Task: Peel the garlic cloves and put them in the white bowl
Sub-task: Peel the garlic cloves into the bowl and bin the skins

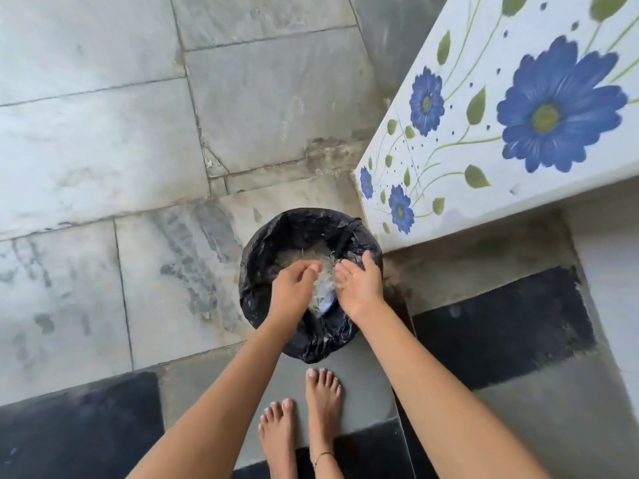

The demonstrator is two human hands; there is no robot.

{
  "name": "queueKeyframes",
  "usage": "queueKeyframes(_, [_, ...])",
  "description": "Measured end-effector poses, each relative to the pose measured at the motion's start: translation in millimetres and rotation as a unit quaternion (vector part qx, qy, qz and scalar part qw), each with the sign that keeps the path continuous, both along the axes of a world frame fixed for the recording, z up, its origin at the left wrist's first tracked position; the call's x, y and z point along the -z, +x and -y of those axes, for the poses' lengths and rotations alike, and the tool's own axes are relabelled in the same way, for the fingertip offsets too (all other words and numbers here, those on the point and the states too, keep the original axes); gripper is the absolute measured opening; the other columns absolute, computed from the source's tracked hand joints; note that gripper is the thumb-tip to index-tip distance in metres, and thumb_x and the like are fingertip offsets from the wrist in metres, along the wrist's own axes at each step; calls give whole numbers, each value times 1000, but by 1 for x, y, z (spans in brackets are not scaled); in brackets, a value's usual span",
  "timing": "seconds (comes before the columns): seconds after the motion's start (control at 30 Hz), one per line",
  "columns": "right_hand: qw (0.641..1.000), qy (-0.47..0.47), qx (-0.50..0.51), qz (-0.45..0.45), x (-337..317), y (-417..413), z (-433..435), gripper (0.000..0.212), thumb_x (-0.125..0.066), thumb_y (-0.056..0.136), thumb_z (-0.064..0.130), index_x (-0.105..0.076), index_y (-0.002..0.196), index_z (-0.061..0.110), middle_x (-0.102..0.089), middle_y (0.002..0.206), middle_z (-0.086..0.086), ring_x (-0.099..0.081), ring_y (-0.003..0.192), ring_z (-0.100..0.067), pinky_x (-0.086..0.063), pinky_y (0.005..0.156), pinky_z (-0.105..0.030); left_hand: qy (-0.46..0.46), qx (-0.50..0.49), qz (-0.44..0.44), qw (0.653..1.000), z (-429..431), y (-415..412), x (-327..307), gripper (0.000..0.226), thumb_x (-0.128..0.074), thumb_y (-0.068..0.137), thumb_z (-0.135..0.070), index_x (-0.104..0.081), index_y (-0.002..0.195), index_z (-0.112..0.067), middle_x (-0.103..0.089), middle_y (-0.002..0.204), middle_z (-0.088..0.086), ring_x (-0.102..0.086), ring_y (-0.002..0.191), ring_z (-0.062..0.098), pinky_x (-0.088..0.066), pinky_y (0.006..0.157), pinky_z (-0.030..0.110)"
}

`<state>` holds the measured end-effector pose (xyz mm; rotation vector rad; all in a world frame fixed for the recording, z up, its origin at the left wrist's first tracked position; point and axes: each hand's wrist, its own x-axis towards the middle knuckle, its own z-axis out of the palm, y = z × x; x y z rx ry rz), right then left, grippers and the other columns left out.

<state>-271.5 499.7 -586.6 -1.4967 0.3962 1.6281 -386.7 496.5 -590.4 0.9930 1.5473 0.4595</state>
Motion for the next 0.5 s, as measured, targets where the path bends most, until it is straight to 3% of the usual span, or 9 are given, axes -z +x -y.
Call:
queueKeyframes(0.07, [1000, -11, -7, -17, 5, 5, 0, 72, -23, 97, 57, -20, 149, 6, -21, 155, -16, -29, 139, -29, -37, 96, -32, -6, -16, 22, 1000, 6, 7, 5, 26, -43, 99, -27, -67, 107, -23, -67, 108, -6, -60, 104, 9, -47, 96, 34])
queueKeyframes(0.13, [999, -20, -12, -34, 6, 9, 1, 77, -23, 94, 63, -23, 148, 9, -25, 153, -18, -47, 124, -31, -38, 97, -36, 6, -25, 57, 998, 13, 14, -1, 31, -36, 102, -32, -63, 117, -26, -62, 120, -9, -54, 114, 3, -40, 101, 24])
queueKeyframes(0.2, [998, -24, -7, -61, 7, 8, 1, 79, -24, 93, 65, -27, 147, 7, -43, 141, -20, -56, 106, -30, -42, 82, -37, 35, -14, 105, 994, 22, 23, -11, 36, -32, 102, -36, -56, 127, -25, -55, 127, -17, -46, 118, -10, -31, 101, 9])
queueKeyframes(0.27, [996, -17, 4, -88, 5, 6, 0, 79, -22, 94, 64, -31, 145, 4, -43, 141, -20, -46, 125, -33, -39, 93, -42, 56, 64, 116, 990, 36, 32, -9, 50, -25, 97, -45, -46, 136, -21, -45, 136, -18, -36, 127, -13, -22, 106, 7])
queueKeyframes(0.33, [996, -3, -1, -87, 2, 4, 0, 79, -19, 94, 65, -29, 147, 7, -33, 149, -19, -37, 133, -32, -36, 99, -42, 45, 109, 78, 990, 43, 30, 13, 71, -18, 89, -59, -34, 145, -18, -32, 149, -9, -23, 140, 1, -13, 117, 21])
queueKeyframes(0.37, [996, 8, -2, -88, -1, 3, 1, 79, -18, 93, 65, -26, 148, 9, -28, 152, -18, -33, 135, -31, -35, 100, -42, -5, 77, 64, 995, 40, 26, 22, 78, -17, 87, -65, -28, 148, -18, -24, 154, -5, -17, 144, 7, -8, 119, 28])
queueKeyframes(0.43, [996, 20, 7, -89, -2, 4, 1, 78, -16, 93, 66, -25, 149, 12, -27, 153, -15, -32, 136, -30, -29, 105, -43, -60, 14, 33, 998, 30, 19, 31, 64, -17, 96, -58, -20, 150, -22, -13, 159, -3, -8, 145, 8, -4, 119, 27])
queueKeyframes(0.5, [997, 16, -1, -76, 1, 5, -1, 76, -17, 92, 66, -35, 144, 13, -47, 136, -13, -52, 108, -24, -38, 89, -37, 21, 22, 91, 995, 23, 19, 21, 44, -18, 101, -45, -22, 144, -35, -15, 157, -10, -8, 143, -2, -6, 114, 15])
